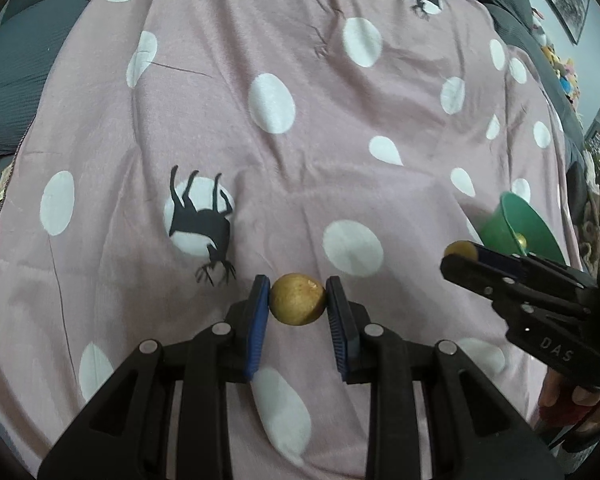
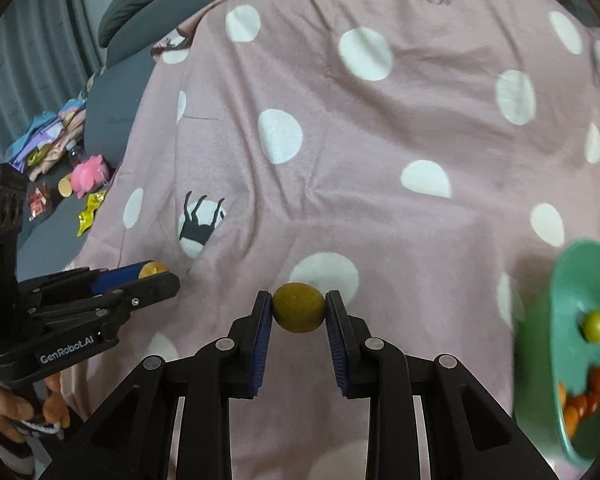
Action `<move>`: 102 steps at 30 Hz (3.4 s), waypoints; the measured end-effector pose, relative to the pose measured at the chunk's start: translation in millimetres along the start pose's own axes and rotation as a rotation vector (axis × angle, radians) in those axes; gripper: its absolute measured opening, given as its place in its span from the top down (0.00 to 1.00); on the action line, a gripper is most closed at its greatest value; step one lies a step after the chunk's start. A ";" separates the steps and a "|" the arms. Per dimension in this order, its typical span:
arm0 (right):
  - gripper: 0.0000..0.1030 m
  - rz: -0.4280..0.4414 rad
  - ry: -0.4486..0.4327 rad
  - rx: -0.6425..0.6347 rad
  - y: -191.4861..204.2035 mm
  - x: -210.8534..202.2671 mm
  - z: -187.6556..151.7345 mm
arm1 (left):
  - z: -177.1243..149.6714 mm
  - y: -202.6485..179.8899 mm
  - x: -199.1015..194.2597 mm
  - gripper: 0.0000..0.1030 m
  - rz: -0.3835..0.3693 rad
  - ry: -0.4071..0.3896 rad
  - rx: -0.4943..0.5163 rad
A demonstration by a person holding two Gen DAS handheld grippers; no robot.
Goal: Organize fruits
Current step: 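Carry both yellow tomatoes into the green bowl and open both tools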
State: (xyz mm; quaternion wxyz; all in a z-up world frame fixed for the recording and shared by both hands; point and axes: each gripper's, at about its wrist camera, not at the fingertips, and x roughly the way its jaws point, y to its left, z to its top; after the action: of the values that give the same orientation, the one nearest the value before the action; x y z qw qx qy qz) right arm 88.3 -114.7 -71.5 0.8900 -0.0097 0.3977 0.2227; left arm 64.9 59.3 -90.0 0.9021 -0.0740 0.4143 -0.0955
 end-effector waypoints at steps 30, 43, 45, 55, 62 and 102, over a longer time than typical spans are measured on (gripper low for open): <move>0.72 -0.098 -0.135 0.147 -52.0 -85.3 -51.0 | -6.5 -102.1 1.1 0.73 -0.063 0.042 0.204; 0.72 -0.114 -0.169 0.221 -83.4 -97.7 -60.4 | 2.9 -159.4 16.7 0.73 -0.110 0.049 0.313; 0.72 -0.121 -0.175 0.233 -89.5 -100.2 -62.0 | 4.6 -168.5 19.3 0.73 -0.117 0.050 0.330; 0.72 -0.155 -0.212 0.288 -119.7 -116.1 -67.2 | 15.2 -210.4 30.9 0.73 -0.154 0.041 0.404; 0.72 -0.177 -0.228 0.326 -140.6 -122.1 -68.9 | 21.2 -234.7 40.3 0.73 -0.173 0.041 0.442; 0.59 -0.332 -0.069 0.401 -186.3 -171.4 -49.6 | 65.6 -287.2 18.6 0.01 -0.151 0.077 0.519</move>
State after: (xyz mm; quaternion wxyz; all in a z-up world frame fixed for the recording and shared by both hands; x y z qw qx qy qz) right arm 28.5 -358.7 -13.1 0.9116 0.1093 0.3961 -0.0095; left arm 94.9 -220.3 -0.3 0.8646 0.1328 0.4034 -0.2684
